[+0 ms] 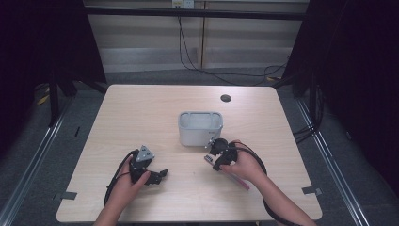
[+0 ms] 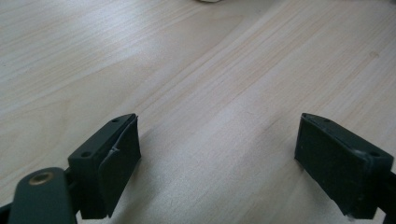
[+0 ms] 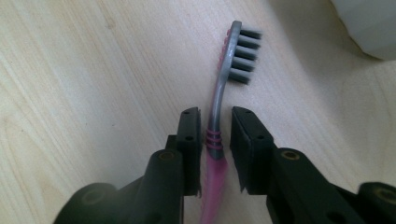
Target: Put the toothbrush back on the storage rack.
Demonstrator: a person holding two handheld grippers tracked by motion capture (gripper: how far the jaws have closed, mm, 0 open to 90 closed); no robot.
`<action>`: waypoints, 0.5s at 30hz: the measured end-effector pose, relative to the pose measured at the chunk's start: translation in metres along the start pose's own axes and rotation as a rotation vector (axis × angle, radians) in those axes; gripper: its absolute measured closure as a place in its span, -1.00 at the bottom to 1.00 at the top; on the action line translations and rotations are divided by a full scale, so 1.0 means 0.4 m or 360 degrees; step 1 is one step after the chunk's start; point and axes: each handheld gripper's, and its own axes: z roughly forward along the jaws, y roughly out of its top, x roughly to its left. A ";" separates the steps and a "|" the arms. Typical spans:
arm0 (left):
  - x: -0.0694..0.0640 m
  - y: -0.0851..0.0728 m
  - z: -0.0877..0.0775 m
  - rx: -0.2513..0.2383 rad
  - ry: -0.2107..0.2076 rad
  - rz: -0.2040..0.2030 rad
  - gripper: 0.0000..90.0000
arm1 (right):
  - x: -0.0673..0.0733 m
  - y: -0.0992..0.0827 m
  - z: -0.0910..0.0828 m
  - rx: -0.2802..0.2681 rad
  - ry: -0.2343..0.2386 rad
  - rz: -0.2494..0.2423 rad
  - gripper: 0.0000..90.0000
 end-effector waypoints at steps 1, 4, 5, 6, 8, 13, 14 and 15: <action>0.000 0.000 0.000 -0.0003 0.0001 0.0001 -0.70 | 0.000 0.000 0.000 0.0002 -0.0006 -0.0004 0.73; 0.000 0.000 0.000 0.0001 0.0000 0.0000 -0.70 | -0.003 0.000 0.001 -0.0007 0.0015 0.0016 0.83; 0.000 0.000 0.000 0.0001 0.0001 0.0000 -0.70 | -0.004 0.000 0.001 -0.0015 0.0017 0.0022 0.84; 0.000 0.000 0.000 0.0001 0.0001 0.0000 -0.70 | -0.004 -0.001 0.001 -0.0017 0.0017 0.0021 0.85; 0.000 0.000 0.000 0.0001 0.0000 -0.0001 -0.70 | -0.005 -0.003 0.000 -0.0029 0.0018 0.0019 0.85; 0.000 0.000 0.000 -0.0001 0.0001 0.0000 -0.70 | -0.016 -0.010 -0.022 -0.0139 0.0050 0.0091 0.86; 0.000 0.000 0.000 -0.0001 0.0001 0.0000 -0.70 | -0.016 -0.010 -0.022 -0.0139 0.0050 0.0091 0.86; 0.000 0.000 0.000 0.0001 0.0000 -0.0001 -0.70 | -0.019 -0.012 -0.033 -0.0157 0.0069 0.0122 0.86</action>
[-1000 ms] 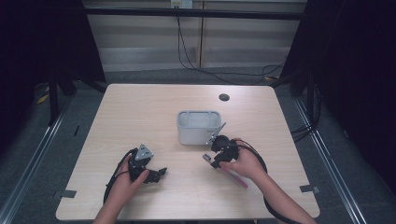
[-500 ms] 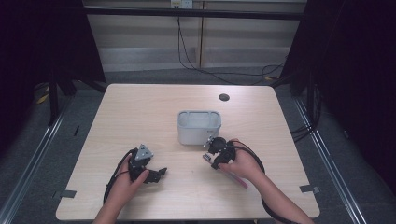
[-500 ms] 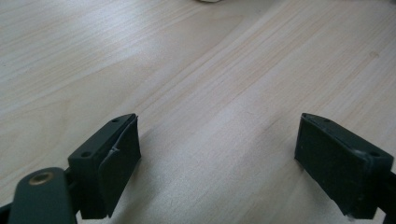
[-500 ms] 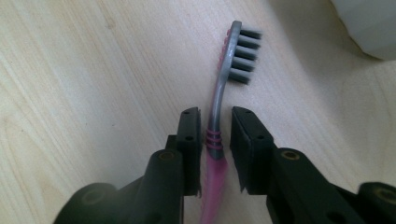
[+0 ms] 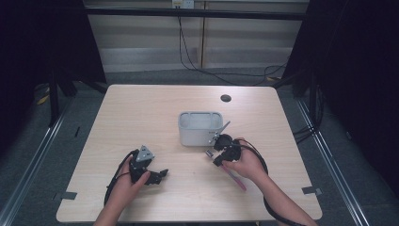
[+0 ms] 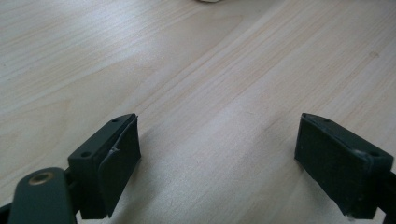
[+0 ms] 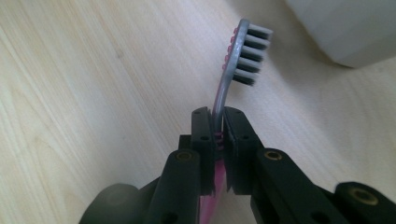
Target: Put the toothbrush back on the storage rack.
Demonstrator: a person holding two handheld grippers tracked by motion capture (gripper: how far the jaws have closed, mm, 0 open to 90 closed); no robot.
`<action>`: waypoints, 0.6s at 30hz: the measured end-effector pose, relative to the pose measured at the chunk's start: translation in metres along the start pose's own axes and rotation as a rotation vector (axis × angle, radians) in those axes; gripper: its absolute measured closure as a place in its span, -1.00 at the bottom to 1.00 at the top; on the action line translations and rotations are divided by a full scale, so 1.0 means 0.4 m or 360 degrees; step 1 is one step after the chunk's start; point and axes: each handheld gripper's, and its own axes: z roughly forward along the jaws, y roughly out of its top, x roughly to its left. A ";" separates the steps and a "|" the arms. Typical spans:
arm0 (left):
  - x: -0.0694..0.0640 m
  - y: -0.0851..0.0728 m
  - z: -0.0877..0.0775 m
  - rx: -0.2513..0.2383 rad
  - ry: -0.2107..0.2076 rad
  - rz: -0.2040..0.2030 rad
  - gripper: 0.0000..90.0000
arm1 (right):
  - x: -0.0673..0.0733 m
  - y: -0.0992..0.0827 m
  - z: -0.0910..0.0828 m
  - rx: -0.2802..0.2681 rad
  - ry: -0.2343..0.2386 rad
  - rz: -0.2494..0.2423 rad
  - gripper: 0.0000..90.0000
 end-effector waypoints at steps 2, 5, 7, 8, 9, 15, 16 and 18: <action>0.000 0.000 0.000 0.0000 0.0000 0.0001 -0.70 | -0.004 -0.001 -0.010 -0.0024 0.0009 0.0026 0.86; 0.000 0.000 0.000 0.0000 0.0001 0.0001 -0.70 | -0.008 -0.001 -0.021 -0.0054 0.0014 0.0030 0.86; 0.000 0.000 0.000 0.0000 0.0001 0.0001 -0.70 | -0.010 -0.003 -0.034 -0.0094 0.0020 0.0041 0.86; 0.000 0.000 0.000 -0.0001 0.0001 0.0002 -0.70 | -0.010 -0.003 -0.037 -0.0108 0.0025 0.0054 0.86; 0.000 0.000 0.000 -0.0001 0.0001 0.0002 -0.70 | -0.010 -0.003 -0.037 -0.0108 0.0025 0.0054 0.86; 0.000 0.000 0.000 -0.0001 0.0001 0.0003 -0.70 | -0.017 -0.003 -0.070 -0.0185 0.0043 0.0062 0.86; 0.000 0.000 0.000 0.0000 0.0001 0.0001 -0.70 | -0.017 -0.003 -0.076 -0.0200 0.0042 0.0065 0.86; 0.000 0.000 0.000 0.0000 0.0000 0.0001 -0.70 | -0.018 -0.002 -0.087 -0.0233 0.0048 0.0071 0.86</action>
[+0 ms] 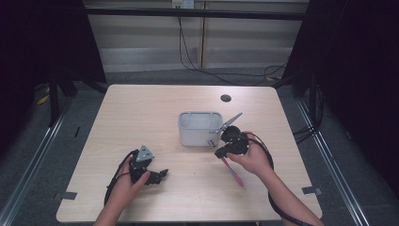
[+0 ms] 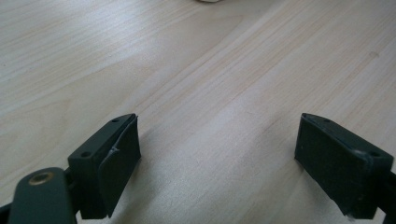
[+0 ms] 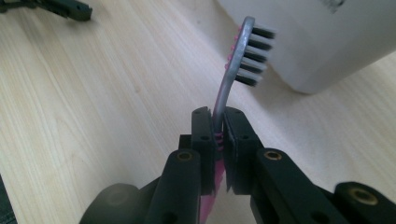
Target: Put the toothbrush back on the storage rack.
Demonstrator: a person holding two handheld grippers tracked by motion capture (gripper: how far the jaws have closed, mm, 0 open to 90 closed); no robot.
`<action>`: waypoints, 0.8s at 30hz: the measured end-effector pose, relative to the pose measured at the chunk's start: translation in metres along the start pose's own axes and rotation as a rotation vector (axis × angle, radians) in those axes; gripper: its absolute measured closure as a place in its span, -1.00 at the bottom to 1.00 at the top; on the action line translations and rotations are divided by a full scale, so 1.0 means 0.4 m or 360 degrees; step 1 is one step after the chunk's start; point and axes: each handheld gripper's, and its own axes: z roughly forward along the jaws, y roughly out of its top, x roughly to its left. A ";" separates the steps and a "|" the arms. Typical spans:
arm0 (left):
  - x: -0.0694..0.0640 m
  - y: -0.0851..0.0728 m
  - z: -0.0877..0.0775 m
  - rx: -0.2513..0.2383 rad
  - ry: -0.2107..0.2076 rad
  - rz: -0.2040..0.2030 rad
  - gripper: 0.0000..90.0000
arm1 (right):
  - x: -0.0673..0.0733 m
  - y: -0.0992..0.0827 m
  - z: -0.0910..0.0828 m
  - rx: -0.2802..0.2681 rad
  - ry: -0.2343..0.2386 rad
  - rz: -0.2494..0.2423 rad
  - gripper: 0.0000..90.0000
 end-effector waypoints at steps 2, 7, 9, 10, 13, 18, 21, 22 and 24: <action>0.000 0.000 0.000 -0.0001 0.0001 0.0001 -0.70 | -0.002 0.001 -0.011 -0.0035 0.0000 0.0001 0.86; 0.000 0.000 0.000 0.0000 0.0001 0.0000 -0.70 | -0.004 0.002 -0.030 -0.0092 -0.0011 0.0000 0.86; 0.000 0.000 0.000 -0.0003 0.0001 0.0000 -0.70 | -0.006 0.002 -0.037 -0.0118 -0.0011 0.0006 0.86; 0.000 0.000 0.000 0.0001 0.0000 0.0000 -0.70 | -0.007 0.002 -0.042 -0.0134 -0.0010 0.0009 0.86; 0.000 0.000 0.000 0.0000 0.0000 -0.0001 -0.70 | -0.010 0.001 -0.056 -0.0176 -0.0005 0.0022 0.86; 0.000 0.000 0.000 0.0000 0.0001 0.0000 -0.70 | -0.010 0.003 -0.072 -0.0233 -0.0011 0.0020 0.86; 0.000 0.000 0.000 0.0000 0.0000 -0.0001 -0.70 | -0.010 0.004 -0.077 -0.0260 -0.0011 0.0015 0.86; 0.000 0.000 0.000 0.0000 0.0000 -0.0001 -0.70 | -0.010 0.005 -0.079 -0.0281 -0.0011 0.0011 0.86; 0.000 0.000 0.000 0.0000 0.0000 -0.0001 -0.70 | -0.011 0.006 -0.089 -0.0318 -0.0017 0.0016 0.86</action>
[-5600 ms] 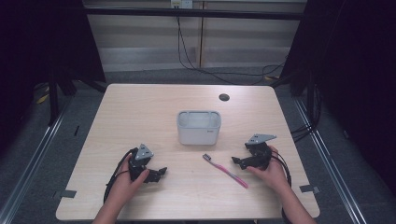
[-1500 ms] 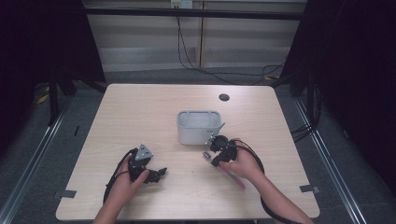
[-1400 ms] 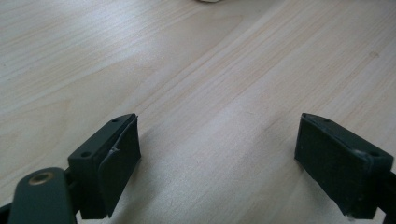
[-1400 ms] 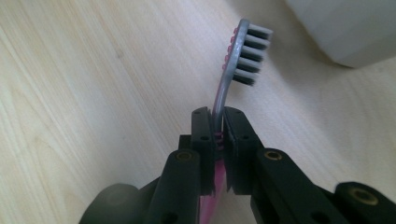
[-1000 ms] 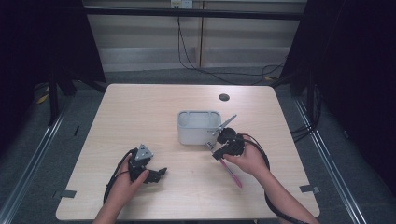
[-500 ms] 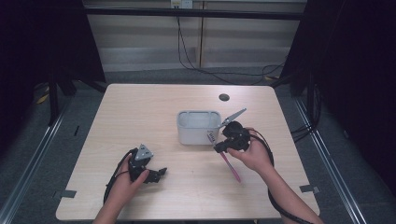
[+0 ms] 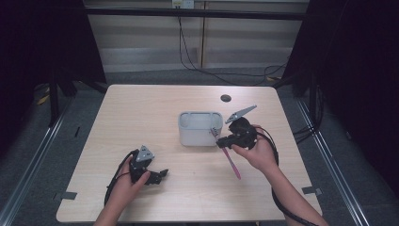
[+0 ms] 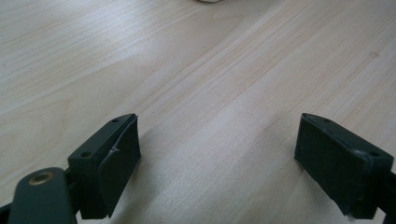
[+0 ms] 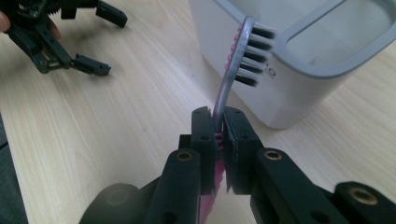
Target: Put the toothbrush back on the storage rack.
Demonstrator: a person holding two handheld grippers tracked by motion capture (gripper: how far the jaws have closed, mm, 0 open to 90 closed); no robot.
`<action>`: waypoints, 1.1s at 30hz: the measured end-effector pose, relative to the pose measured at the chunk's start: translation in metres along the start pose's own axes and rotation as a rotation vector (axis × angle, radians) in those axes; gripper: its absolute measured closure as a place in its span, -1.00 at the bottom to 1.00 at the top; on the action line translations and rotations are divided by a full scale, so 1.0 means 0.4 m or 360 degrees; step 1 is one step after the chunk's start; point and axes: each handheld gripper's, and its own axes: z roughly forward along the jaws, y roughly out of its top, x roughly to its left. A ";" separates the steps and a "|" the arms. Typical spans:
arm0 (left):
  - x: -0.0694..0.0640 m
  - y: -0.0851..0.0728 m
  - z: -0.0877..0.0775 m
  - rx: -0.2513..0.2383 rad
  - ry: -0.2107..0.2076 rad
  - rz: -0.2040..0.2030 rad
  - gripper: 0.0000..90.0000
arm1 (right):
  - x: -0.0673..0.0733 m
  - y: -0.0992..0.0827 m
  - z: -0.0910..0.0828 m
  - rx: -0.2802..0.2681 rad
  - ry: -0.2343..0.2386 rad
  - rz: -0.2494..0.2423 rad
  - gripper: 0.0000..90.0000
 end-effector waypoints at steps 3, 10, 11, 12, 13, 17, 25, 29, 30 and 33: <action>0.000 0.000 0.000 0.0001 0.0000 0.0001 -0.70 | -0.001 0.002 -0.010 -0.0036 -0.0003 0.0018 0.86; 0.000 0.000 0.000 0.0000 0.0000 0.0000 -0.70 | -0.006 0.007 -0.037 -0.0151 -0.0037 0.0013 0.86; 0.000 0.000 0.000 0.0000 0.0000 0.0000 -0.70 | -0.007 0.008 -0.040 -0.0161 -0.0039 0.0013 0.86; 0.000 0.000 0.000 0.0000 0.0001 0.0001 -0.70 | -0.007 0.008 -0.040 -0.0161 -0.0039 0.0013 0.86; 0.000 0.000 0.000 0.0000 0.0000 0.0000 -0.70 | -0.007 0.009 -0.043 -0.0176 -0.0042 0.0019 0.86; 0.000 0.000 0.000 0.0001 0.0000 0.0001 -0.70 | -0.007 0.014 -0.056 -0.0223 -0.0064 0.0023 0.86; 0.000 0.000 0.000 0.0001 0.0000 0.0001 -0.70 | -0.011 0.023 -0.078 -0.0331 -0.0102 0.0018 0.86; 0.000 0.000 0.000 0.0001 0.0000 0.0001 -0.70 | -0.013 0.025 -0.086 -0.0380 -0.0116 0.0013 0.86; 0.000 0.000 0.000 0.0001 0.0000 0.0001 -0.70 | -0.013 0.026 -0.090 -0.0400 -0.0126 0.0013 0.86; 0.000 0.000 0.000 0.0001 0.0000 0.0000 -0.70 | -0.015 0.027 -0.095 -0.0416 -0.0130 0.0027 0.86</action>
